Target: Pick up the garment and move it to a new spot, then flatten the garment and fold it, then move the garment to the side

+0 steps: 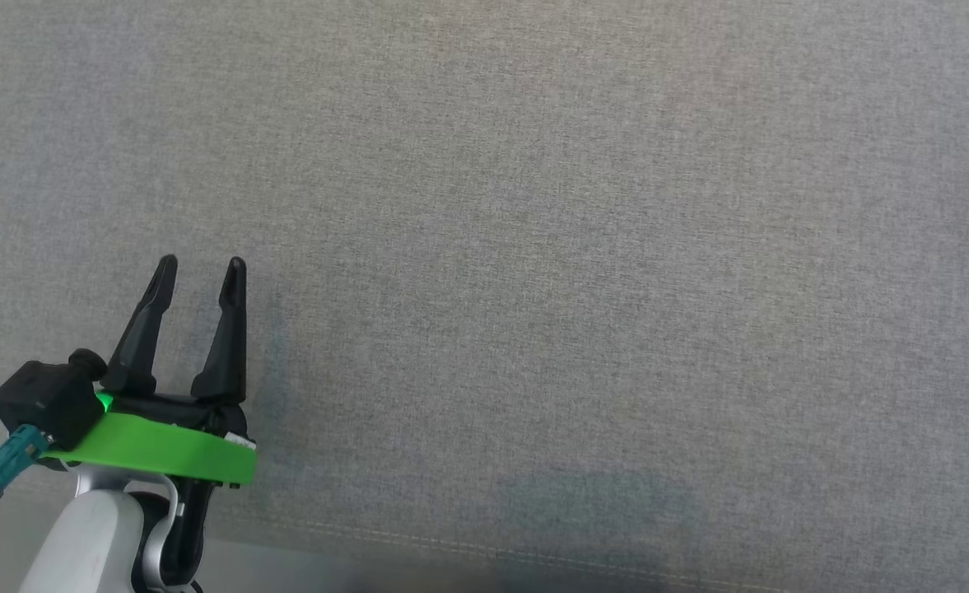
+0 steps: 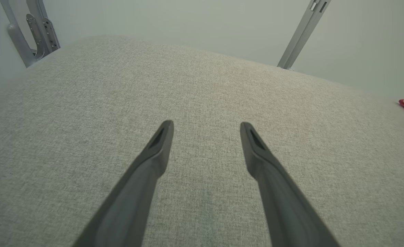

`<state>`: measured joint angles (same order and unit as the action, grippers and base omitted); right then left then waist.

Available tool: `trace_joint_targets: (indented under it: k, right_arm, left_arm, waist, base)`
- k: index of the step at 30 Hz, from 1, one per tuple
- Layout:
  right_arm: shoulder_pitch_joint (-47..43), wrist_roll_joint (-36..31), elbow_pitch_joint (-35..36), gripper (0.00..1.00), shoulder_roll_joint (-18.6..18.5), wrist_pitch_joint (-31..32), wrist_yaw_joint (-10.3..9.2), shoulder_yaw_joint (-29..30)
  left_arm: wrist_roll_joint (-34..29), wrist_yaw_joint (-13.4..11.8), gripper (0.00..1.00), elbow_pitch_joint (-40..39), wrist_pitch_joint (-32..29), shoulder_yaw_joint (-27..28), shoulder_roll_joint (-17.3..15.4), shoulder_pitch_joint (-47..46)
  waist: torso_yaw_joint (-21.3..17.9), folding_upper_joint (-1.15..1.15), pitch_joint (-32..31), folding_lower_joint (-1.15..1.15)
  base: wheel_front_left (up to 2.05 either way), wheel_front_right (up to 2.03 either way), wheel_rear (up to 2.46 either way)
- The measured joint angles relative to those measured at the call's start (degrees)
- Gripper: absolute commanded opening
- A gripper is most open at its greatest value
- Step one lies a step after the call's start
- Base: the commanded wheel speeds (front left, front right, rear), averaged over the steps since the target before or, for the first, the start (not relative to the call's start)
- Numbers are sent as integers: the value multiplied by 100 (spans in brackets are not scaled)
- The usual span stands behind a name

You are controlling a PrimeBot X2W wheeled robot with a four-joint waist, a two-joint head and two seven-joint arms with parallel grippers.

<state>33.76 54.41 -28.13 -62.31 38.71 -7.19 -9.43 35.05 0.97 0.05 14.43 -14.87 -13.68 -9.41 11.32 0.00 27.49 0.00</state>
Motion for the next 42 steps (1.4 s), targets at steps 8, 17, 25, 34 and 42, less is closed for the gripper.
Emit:
trace_joint_targets:
  k: [8,17,25,34,42]
  right_arm:
    - [-153,-570,75,100,223,-1081,1,-75]
    - [-136,-1185,924,100,1013,-3129,2,-101]
    - [-564,-1548,1366,100,2094,-4461,1,-229]
    - [-2116,-1891,1452,100,3220,-5226,0,-976]
    - [-3204,-2382,1266,100,3627,-5237,1,-1224]
  left_arm:
    - [-2,-7,100,1,0,156,-11,0]
    - [-53,-5,100,231,0,292,22,-2]
    - [-80,-65,100,675,1,542,19,94]
    - [-380,-108,100,1092,0,578,-2,672]
    - [-481,-159,100,1285,0,610,44,1221]
  waist:
    - [-204,0,-109,0]
    - [-413,0,-583,0]
    - [-666,0,-1156,0]
    - [-1011,0,-1851,-1]
    - [-1284,0,-2469,-1]
  base:
    - [0,0,0]
    - [0,0,0]
    - [0,0,0]
    - [0,0,0]
    - [0,0,0]
